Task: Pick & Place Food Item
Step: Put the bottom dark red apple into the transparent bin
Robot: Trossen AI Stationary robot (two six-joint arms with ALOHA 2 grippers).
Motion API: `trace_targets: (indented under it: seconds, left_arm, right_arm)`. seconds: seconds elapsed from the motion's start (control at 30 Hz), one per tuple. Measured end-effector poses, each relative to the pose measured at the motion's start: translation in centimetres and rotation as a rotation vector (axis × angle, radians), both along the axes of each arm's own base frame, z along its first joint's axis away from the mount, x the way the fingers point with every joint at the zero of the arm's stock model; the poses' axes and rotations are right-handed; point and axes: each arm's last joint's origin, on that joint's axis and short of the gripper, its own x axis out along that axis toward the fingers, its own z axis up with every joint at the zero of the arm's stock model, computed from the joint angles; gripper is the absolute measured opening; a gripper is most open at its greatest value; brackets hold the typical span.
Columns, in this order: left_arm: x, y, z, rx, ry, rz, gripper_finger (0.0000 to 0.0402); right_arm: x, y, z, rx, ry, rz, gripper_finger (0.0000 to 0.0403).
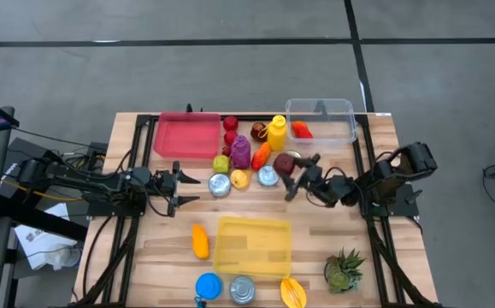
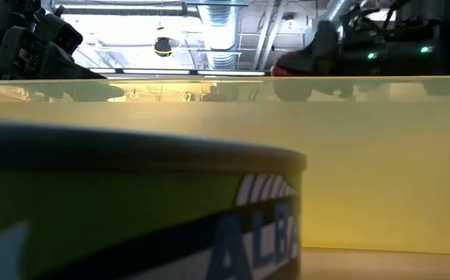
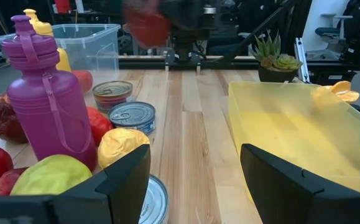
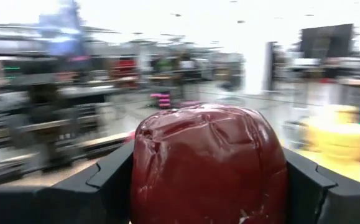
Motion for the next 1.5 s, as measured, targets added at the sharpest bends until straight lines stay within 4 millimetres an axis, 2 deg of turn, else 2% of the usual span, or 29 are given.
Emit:
trace_targets:
  seconds: [0.27,0.5,0.73,1.23,1.5]
  left_arm:
    - [0.0,0.0,-0.1,0.001,0.015,-0.001,0.0245]
    - [0.0,0.0,-0.1,0.000,0.014,-0.001,0.0245]
    - [0.0,0.0,-0.1,0.000,0.014,-0.001,0.0245]
    - [0.0,0.0,-0.1,0.000,0.014,-0.004,0.0245]
    - [0.0,0.0,-0.1,0.001,0.015,0.000,0.0245]
  right_arm:
    - [-0.6,-3.6,0.5,0.050,-0.044,-0.350,0.0272]
    - [-1.3,-6.8,3.0,0.002,-0.071,-0.506,0.0269]
    - [-1.6,-10.0,4.6,0.039,0.083,-0.620,0.0269]
    - [-1.8,-16.3,8.4,0.366,0.496,-0.491,0.0269]
    - [-2.6,-19.6,7.3,0.512,0.669,-0.471,0.0269]
